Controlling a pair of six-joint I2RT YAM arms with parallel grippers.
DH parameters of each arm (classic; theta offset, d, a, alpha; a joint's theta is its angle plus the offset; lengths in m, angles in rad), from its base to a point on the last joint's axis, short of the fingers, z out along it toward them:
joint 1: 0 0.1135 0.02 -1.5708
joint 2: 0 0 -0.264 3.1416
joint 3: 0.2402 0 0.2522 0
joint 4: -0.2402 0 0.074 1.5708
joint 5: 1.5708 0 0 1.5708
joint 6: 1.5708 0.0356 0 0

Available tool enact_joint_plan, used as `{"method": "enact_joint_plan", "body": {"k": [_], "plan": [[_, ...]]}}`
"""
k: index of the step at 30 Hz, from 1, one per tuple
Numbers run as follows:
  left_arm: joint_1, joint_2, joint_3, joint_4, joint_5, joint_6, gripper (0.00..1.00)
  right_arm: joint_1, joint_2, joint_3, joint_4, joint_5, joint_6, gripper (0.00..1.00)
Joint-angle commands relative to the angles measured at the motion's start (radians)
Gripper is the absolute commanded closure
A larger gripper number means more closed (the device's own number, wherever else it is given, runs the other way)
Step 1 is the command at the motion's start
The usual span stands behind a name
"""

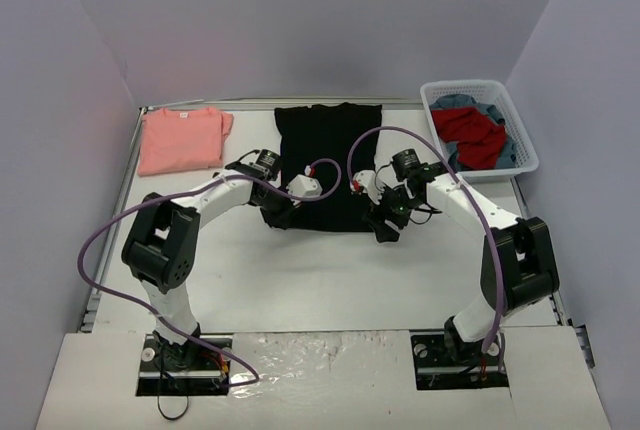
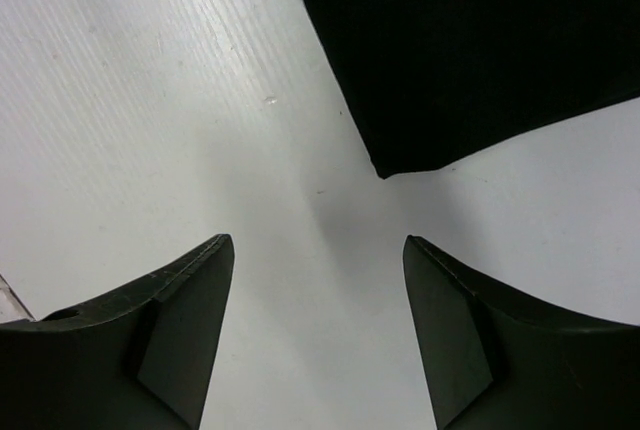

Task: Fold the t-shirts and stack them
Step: Grab one side of the 2/3 rectangular tshirt with both arms

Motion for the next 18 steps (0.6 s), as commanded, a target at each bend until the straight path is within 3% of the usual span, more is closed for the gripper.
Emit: {"method": "enact_joint_plan", "body": {"k": [1,8,18], "plan": [[0.01,-0.063,0.034,-0.07,0.04,-0.013,0.98,0.015,-0.054,-0.061,0.048,0.038,-0.036,0.36],[0.021,-0.044,0.043,-0.09,0.065,-0.017,0.98,0.056,-0.044,-0.089,0.139,0.069,-0.035,0.36],[0.033,-0.026,0.044,-0.079,0.1,-0.031,0.98,0.081,0.117,-0.017,0.157,0.07,-0.061,0.38]]}}
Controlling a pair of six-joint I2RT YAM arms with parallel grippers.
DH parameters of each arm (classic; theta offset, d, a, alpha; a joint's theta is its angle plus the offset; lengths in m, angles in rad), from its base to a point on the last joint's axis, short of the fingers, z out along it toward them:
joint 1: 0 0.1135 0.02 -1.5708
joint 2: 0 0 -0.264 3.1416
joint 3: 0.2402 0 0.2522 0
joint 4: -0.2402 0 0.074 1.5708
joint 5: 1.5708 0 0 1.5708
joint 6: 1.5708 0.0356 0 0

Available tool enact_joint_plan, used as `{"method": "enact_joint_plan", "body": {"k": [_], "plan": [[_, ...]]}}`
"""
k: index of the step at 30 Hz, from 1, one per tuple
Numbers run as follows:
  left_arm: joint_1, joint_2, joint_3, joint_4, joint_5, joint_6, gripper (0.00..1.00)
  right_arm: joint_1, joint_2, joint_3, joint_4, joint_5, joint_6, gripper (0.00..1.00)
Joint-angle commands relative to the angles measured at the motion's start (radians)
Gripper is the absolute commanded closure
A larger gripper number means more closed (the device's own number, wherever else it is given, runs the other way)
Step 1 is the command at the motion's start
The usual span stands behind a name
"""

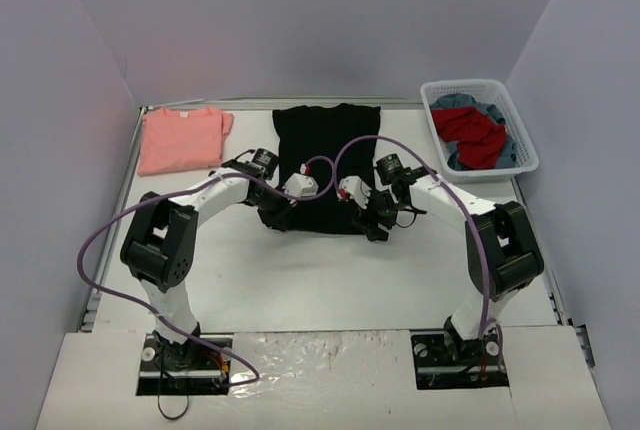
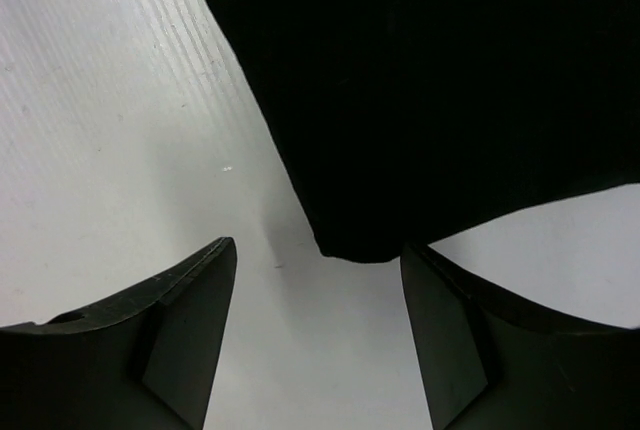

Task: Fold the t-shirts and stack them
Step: Grab one side of the 2/3 rectangular tshirt with both arms

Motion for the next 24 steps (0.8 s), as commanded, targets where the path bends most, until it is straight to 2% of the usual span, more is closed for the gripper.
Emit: {"method": "enact_joint_plan", "body": {"k": [1,11,17,21,24], "plan": [[0.013,-0.019,0.042,-0.033,0.045,-0.004,0.98,0.012,0.046,0.031,-0.012,0.009,-0.021,0.38],[0.031,0.0,0.043,-0.027,0.09,-0.022,0.98,0.017,0.128,0.025,-0.003,0.009,-0.034,0.4],[0.053,0.014,0.06,-0.033,0.151,-0.047,0.98,0.017,0.132,-0.006,-0.004,0.026,-0.018,0.64],[0.063,0.011,0.078,-0.053,0.173,-0.048,0.98,0.017,0.12,-0.014,-0.009,0.038,0.002,0.84],[0.071,0.007,0.103,-0.085,0.185,-0.036,0.98,0.022,0.092,-0.006,-0.03,0.049,0.014,0.94]]}}
